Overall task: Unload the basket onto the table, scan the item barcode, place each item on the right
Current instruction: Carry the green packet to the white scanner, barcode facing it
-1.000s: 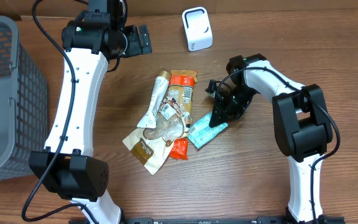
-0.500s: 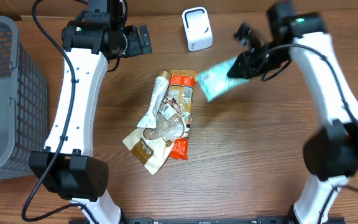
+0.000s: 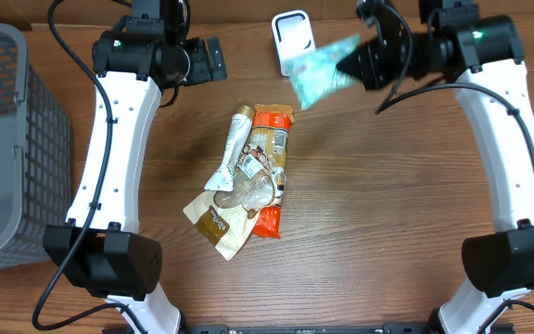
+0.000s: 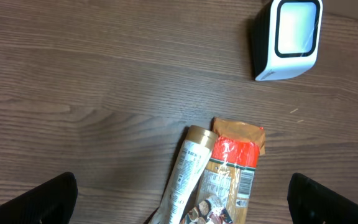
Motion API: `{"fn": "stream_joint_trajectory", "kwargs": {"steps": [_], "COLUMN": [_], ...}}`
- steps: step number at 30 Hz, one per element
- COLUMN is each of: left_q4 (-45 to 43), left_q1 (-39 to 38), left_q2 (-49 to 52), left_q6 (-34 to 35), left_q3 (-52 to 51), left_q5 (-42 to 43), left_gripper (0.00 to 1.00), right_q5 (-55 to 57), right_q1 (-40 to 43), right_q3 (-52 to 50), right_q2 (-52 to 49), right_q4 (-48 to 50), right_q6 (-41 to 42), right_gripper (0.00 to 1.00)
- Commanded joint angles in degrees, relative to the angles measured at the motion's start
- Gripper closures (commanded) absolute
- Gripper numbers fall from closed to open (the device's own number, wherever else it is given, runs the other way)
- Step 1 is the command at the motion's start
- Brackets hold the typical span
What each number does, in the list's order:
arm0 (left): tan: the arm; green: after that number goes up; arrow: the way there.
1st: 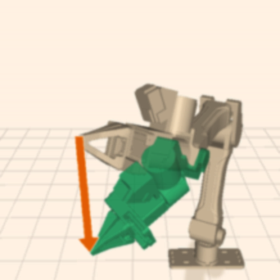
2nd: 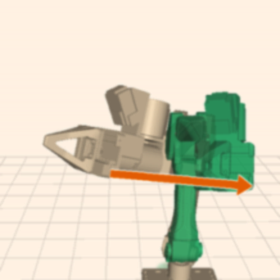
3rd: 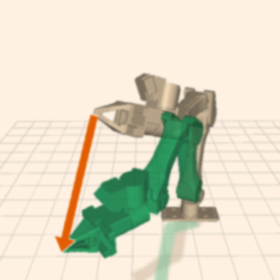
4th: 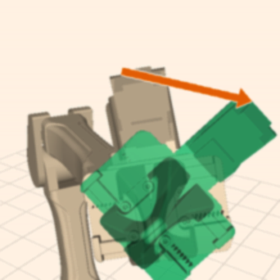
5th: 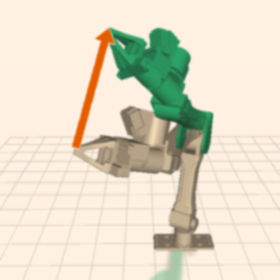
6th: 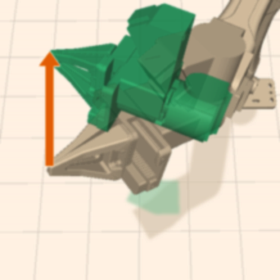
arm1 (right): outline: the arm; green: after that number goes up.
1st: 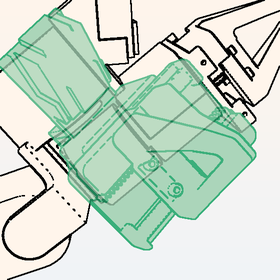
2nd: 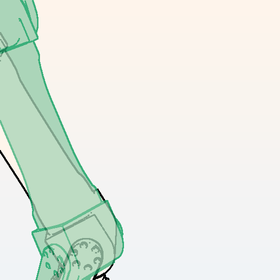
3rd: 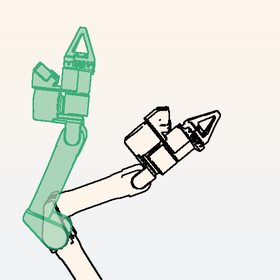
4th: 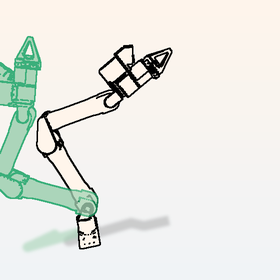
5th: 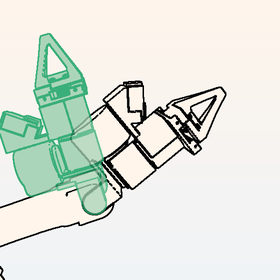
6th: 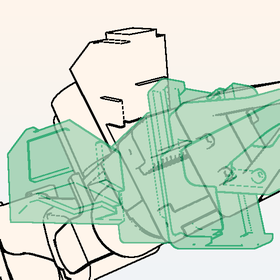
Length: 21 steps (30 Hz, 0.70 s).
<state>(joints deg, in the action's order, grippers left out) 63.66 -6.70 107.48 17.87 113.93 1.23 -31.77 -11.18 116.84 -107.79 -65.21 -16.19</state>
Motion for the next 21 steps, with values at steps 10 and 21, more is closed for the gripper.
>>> {"fn": "stream_joint_trajectory", "kwargs": {"steps": [10, 21], "left_q4": [0.0, 0.0], "left_q1": [-0.1, -0.1], "left_q2": [0.0, 0.0], "left_q6": [-0.1, -0.1], "left_q3": [0.5, 0.5], "left_q5": [-0.2, -0.2], "left_gripper": [0.01, 0.0], "right_q5": [62.6, 62.6], "right_q1": [-13.3, -13.9], "right_q3": [0.5, 0.5], "right_q2": [-9.0, -24.8], "right_q4": [41.3, 63.3], "right_q6": [-11.6, -48.9], "right_gripper": [0.96, 0.96]}}
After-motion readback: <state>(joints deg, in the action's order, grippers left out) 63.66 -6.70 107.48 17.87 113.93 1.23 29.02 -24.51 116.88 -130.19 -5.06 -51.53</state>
